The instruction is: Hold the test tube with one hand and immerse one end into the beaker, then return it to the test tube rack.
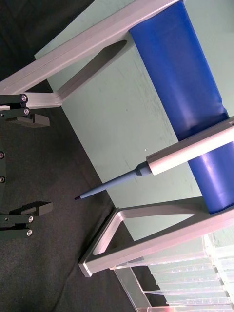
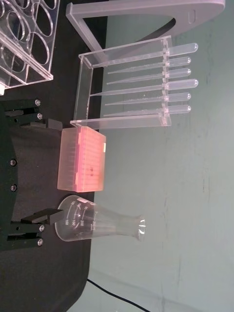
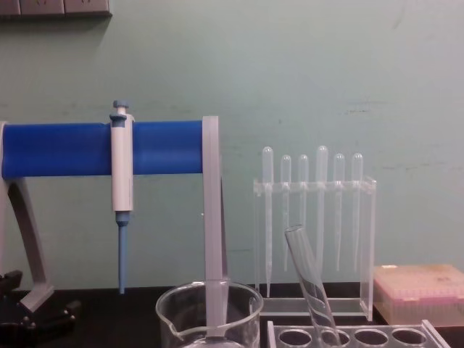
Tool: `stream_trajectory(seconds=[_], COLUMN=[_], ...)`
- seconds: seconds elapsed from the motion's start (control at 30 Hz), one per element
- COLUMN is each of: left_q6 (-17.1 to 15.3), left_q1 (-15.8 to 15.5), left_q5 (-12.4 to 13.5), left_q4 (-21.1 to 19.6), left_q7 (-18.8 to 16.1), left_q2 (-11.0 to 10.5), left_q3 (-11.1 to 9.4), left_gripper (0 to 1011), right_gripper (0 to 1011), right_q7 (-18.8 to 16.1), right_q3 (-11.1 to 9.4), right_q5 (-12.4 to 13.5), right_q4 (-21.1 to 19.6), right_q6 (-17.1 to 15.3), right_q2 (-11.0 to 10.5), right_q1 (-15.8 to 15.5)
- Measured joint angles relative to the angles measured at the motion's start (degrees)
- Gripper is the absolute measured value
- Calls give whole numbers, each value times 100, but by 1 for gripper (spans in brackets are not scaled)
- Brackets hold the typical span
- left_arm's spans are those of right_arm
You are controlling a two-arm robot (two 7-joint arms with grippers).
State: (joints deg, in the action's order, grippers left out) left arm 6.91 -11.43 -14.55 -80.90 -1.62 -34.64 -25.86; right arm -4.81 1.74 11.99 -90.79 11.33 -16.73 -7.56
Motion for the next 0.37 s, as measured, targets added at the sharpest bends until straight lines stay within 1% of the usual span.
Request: stream_trajectory(seconds=[0.37], left_q6=[0], left_q1=[0], left_q5=[0], left_q4=[0], left_q7=[0], left_q2=[0], left_q3=[0], left_gripper=[1000], right_gripper=[1002], right_q7=[0], right_q3=[4], right_q5=[-1], right_q4=[-77], right_q6=[-59], right_q2=[-44], right_q1=[-27])
